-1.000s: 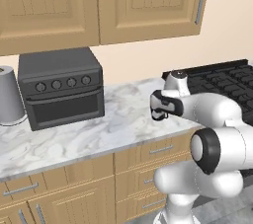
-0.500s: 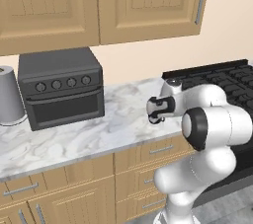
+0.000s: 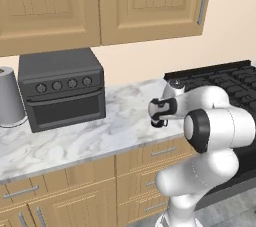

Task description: Clear the mugs and bowl far away from the sink.

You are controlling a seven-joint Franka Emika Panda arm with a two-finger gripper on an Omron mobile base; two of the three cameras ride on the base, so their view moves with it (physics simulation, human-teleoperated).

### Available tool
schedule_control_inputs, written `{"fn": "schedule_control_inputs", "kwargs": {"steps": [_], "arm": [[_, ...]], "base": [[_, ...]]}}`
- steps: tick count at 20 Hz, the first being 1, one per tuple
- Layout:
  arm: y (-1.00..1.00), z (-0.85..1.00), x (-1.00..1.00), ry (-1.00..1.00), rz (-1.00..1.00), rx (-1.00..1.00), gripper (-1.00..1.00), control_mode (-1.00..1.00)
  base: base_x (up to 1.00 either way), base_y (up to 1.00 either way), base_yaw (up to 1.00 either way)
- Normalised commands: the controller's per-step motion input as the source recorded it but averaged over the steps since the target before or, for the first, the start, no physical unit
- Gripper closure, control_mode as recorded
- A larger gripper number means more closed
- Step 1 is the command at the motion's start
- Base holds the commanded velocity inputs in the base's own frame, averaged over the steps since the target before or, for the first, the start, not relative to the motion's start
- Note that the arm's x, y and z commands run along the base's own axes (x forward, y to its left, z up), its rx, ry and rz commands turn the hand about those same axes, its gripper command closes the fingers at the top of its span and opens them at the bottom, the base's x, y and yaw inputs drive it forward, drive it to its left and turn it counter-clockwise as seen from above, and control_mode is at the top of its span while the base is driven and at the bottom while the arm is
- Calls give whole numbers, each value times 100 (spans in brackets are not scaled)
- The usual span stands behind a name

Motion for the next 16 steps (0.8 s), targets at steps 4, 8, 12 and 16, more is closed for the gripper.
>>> {"fn": "schedule_control_inputs", "kwargs": {"steps": [4, 8, 12, 16], "arm": [[1, 91, 0, 1, 0, 0, -100, -100], [0, 97, -13, 0, 0, 0, -100, -100], [-2, 78, -51, 0, -10, 0, -100, -100], [0, 46, -67, 0, -20, 0, -100, -100]], "base": [[0, 0, 0], [0, 0, 0], [0, 0, 0], [0, 0, 0]]}}
